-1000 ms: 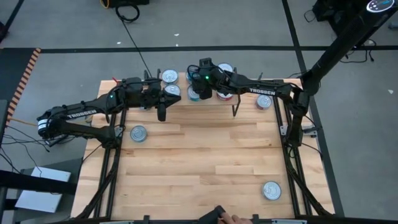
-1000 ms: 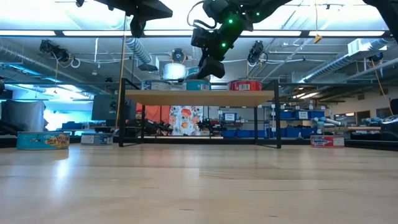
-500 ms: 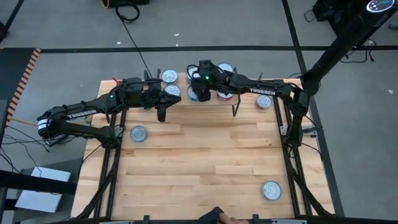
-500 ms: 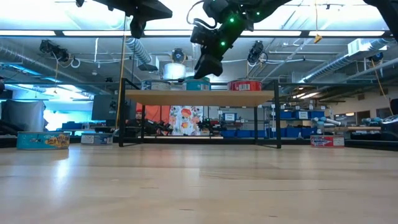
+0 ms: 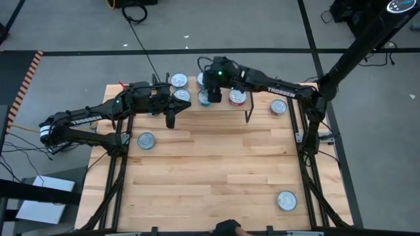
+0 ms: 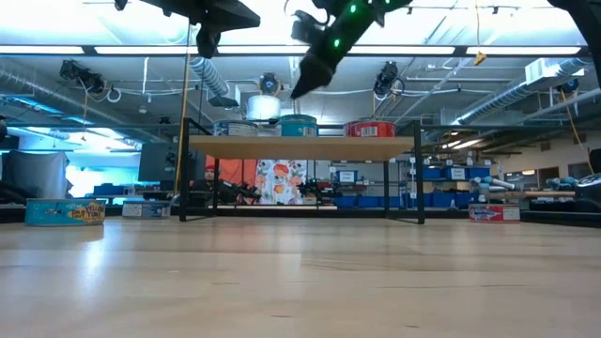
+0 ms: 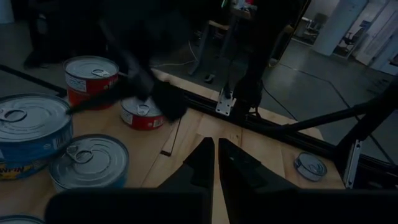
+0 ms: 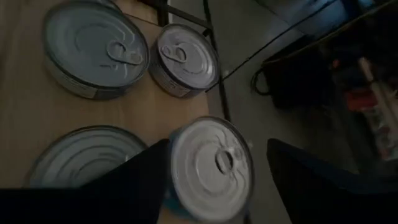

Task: Stack canned seafood by type on shelf
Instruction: Stack the yellow-blue tuna can on top of the other yellow-blue can on the shelf

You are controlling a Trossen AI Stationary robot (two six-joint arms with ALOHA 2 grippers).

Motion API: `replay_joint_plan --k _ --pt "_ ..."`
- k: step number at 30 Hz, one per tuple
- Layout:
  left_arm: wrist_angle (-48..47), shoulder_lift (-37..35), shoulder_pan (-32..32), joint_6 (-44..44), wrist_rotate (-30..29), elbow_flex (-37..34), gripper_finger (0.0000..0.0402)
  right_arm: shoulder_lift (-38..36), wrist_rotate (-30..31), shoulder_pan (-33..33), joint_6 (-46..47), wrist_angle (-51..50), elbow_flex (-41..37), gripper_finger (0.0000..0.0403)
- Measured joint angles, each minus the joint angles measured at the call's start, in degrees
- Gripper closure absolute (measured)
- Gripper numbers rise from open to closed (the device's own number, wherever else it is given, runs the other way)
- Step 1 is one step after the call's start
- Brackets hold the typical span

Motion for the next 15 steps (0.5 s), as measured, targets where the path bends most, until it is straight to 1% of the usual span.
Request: replay_joint_plan --k 2,4,7,10,11,12,15 --pt "0.0 0.0 0.0 -0.01 0.33 0.0 0.0376 -0.03 -2.17 -0.65 3.36 -5.68 3.26 0.0157" --pt "0.0 0.0 0.0 -0.01 0.48 0.0 0.0376 -0.07 -6.38 -1.92 6.8 -12.03 5.36 0.0194" --pt "0.0 0.01 0.0 -0.01 0.5 0.0 0.0376 -0.02 -13.72 -3.79 9.71 -17.76 5.78 0.0275" --pt "0.0 0.02 0.0 -0.01 0.49 0.0 0.0376 0.0 -16.7 -4.65 9.66 -19.97 4.61 0.0369" --pt "0.0 0.02 0.0 -0.01 0.5 0.0 0.0376 0.01 -16.83 -4.77 9.42 -20.11 4.09 0.0385" --pt "-0.02 0.02 0.0 -0.01 0.49 0.0 0.0376 0.04 -16.84 -4.83 9.39 -20.04 3.6 0.0389" --pt "0.0 0.02 0.0 -0.01 0.48 0.0 0.0376 0.82 -17.21 -4.98 9.79 -19.35 2.92 0.0382"
